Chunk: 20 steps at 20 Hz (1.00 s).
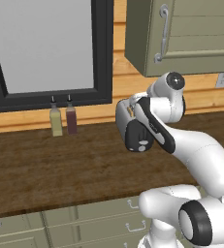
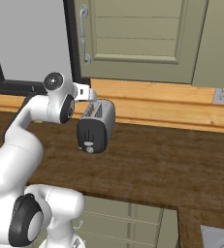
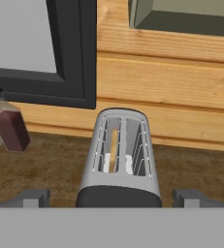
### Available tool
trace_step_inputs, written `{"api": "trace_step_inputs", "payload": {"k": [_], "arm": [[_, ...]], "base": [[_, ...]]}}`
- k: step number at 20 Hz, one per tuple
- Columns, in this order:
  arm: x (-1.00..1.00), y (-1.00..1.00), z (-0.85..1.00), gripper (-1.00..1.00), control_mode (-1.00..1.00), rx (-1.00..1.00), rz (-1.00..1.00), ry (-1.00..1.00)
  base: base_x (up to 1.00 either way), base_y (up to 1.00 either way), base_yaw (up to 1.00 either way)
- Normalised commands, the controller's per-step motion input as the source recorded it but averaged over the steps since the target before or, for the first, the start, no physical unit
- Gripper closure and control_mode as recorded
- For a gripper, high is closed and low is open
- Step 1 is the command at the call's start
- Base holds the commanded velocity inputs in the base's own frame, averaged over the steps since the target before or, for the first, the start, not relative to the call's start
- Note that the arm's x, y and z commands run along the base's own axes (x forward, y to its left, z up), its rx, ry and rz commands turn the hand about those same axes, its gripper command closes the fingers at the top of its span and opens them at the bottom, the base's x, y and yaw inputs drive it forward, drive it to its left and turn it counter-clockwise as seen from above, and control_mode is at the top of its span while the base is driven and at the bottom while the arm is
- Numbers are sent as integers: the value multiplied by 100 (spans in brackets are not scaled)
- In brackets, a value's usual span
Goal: Start the toaster. Once the lever pops up, take the bread to the plate on the dining counter.
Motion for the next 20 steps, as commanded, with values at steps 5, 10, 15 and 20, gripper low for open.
{"api": "trace_step_inputs", "payload": {"k": [5, 10, 15, 20], "arm": [[0, 0, 0, -100, -100, 0, 0, 0], [0, 0, 0, -100, -100, 0, 0, 0], [0, 0, 0, -100, -100, 0, 0, 0], [0, 0, 0, -100, -100, 0, 0, 0]], "base": [[0, 0, 0], [0, 0, 0], [0, 0, 0], [0, 0, 0]]}}
